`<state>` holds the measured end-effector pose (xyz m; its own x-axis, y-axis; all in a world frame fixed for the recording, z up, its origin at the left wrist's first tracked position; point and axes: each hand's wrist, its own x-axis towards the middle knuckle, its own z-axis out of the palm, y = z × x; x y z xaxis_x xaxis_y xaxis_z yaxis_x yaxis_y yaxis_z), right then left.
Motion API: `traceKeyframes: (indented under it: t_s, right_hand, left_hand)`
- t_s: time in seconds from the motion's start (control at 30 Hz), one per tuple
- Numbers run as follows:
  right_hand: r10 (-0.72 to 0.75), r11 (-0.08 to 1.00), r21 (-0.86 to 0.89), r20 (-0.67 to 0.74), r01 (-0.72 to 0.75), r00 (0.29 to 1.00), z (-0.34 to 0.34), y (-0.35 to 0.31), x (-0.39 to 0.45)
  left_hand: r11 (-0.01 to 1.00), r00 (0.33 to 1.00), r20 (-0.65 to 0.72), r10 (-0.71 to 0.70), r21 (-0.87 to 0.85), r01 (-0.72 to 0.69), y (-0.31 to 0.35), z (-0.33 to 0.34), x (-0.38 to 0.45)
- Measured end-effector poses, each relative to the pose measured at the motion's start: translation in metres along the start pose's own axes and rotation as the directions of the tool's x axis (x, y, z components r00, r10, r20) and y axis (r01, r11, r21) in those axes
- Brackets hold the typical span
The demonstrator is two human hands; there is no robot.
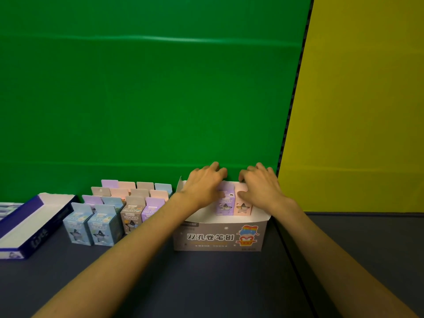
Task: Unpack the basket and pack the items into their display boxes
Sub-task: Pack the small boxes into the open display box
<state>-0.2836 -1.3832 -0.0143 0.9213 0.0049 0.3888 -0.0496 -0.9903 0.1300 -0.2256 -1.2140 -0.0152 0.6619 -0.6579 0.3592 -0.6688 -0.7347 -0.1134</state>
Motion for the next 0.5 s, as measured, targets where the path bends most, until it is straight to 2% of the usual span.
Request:
traceKeyframes:
  t_s: [0.1,0.3,0.5]
  right_hand:
    - [-0.027,0.99,0.134,-0.059,0.035,0.998,-0.01,-0.019,-0.001]
    - [-0.126,0.941,0.297,-0.132,0.16,0.983,-0.035,-0.083,0.001]
    - [-0.218,0.904,0.346,-0.136,0.253,0.966,-0.037,-0.149,0.001]
  left_hand:
    - [0.989,0.997,-0.021,-0.078,-0.126,0.075,-0.02,-0.024,-0.022]
    - [0.96,0.977,0.008,-0.214,-0.185,0.211,-0.087,-0.054,-0.091]
    - [0.95,0.951,0.12,-0.286,-0.092,0.297,-0.148,-0.061,-0.166]
